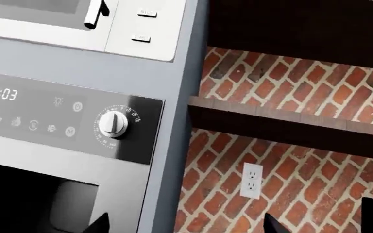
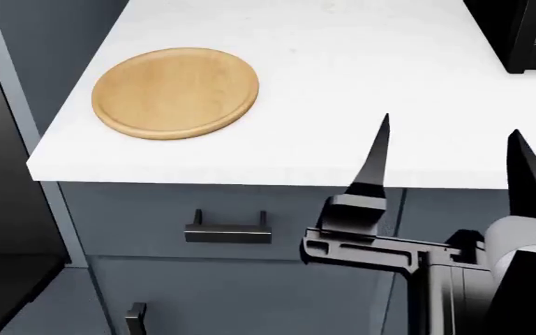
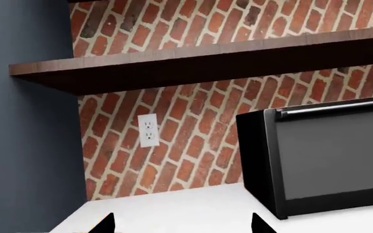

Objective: Pick the fish from the oven and place it on the plate on the counter.

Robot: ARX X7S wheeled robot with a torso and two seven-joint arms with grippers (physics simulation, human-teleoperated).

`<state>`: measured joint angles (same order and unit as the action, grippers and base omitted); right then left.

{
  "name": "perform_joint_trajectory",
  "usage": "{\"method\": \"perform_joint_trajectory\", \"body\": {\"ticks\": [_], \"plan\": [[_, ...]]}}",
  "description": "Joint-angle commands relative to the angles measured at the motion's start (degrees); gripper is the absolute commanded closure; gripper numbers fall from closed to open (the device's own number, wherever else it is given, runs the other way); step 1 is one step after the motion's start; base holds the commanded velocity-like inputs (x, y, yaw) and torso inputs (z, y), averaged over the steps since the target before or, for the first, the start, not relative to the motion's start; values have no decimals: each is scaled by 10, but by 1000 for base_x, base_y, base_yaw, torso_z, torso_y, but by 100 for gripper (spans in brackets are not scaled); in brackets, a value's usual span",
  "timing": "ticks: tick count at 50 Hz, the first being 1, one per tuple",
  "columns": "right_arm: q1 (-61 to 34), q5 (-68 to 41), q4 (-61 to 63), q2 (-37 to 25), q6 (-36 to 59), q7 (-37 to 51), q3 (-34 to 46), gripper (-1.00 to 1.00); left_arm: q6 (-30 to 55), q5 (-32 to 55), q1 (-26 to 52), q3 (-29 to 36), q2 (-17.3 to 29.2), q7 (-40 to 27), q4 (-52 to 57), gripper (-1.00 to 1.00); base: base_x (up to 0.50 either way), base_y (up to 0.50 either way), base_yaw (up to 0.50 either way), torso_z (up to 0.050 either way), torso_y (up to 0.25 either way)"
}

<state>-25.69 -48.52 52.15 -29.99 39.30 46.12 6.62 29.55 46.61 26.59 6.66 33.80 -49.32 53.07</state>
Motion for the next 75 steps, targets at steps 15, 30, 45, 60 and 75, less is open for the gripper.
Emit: {"method": "perform_joint_trajectory", "body": {"ticks": [15, 30, 45, 60, 75], "plan": [[-96, -190, 57, -99, 11, 150, 40, -100, -67, 137, 94, 124, 161, -195, 64, -100, -63, 407, 0, 0, 0], [-121, -219, 63, -107, 11, 172, 47, -100, -112, 144, 104, 163, 194, -216, 64, -100, -76, 500, 0, 0, 0], [-123, -216, 53, -110, 6, 169, 55, -100, -125, 137, 112, 177, 198, -222, 59, -100, -61, 500, 0, 0, 0], [-126, -224, 53, -111, 4, 175, 62, -100, -136, 136, 120, 194, 207, -235, 63, -100, -60, 490, 0, 0, 0], [-118, -219, 54, -116, -5, 169, 65, -100, -139, 136, 134, 214, 211, -242, 63, -100, -61, 489, 0, 0, 0]]}}
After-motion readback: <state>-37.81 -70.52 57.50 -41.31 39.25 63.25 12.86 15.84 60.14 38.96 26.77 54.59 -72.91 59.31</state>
